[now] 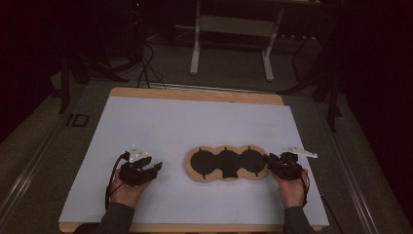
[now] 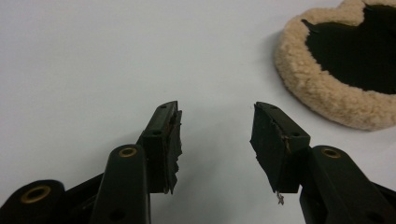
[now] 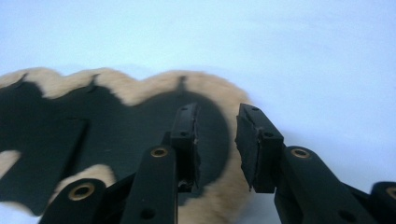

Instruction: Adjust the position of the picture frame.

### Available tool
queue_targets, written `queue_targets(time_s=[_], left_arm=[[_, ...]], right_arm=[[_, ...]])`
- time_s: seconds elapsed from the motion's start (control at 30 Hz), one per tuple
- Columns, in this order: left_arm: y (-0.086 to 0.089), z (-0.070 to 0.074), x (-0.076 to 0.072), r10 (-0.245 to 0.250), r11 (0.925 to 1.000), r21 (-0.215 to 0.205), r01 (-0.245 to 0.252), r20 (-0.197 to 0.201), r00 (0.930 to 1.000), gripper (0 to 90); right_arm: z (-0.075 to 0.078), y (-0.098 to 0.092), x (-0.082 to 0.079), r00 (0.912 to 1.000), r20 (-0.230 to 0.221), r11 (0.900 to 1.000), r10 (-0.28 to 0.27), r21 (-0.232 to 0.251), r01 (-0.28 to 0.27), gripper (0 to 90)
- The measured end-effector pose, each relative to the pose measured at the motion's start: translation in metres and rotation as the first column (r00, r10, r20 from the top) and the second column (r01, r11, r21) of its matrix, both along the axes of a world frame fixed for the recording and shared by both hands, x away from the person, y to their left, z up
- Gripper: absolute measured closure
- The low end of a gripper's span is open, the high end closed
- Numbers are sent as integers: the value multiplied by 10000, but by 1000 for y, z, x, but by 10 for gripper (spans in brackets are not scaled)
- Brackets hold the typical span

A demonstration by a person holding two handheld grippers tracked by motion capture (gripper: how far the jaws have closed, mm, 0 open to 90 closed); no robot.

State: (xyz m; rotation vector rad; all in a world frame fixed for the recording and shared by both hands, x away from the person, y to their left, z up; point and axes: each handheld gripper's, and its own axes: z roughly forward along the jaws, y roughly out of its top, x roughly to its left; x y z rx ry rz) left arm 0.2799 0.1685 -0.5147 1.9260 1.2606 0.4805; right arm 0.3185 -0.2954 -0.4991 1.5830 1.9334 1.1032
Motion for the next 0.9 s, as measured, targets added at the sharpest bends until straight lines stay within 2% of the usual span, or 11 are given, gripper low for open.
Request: queue_targets(time_s=[0.17, 0.43, 0.57, 0.67, 0.77, 0.9], left_arm=[[-7, -2, 1, -295, 9994, 203, 296, -40, 9996, 545], [-15, -6, 3, -833, 9965, 81, 837, -404, 9957, 641], [-27, -10, 5, -1160, 9924, 344, 1179, -532, 9918, 737], [-38, -16, 8, -1345, 9888, 549, 1390, -786, 9878, 805], [-47, -19, 8, -1486, 9858, 685, 1534, -696, 9864, 898], [-56, -23, 10, -1544, 9828, 925, 1598, -636, 9860, 900]], right_arm=[[-8, -12, 7, 9976, -222, 9977, -651, -223, 646, 790], [-18, -15, 12, 9925, -715, 9937, -989, -594, 948, 804], [-24, -17, 14, 9892, -984, 9929, -1085, -595, 1030, 805], [-27, -17, 15, 9868, -1191, 9931, -1095, -550, 1036, 812], [-29, -16, 16, 9860, -1271, 9935, -1082, -502, 1025, 817], [-31, -16, 17, 9855, -1360, 9944, -1016, -426, 967, 829]])
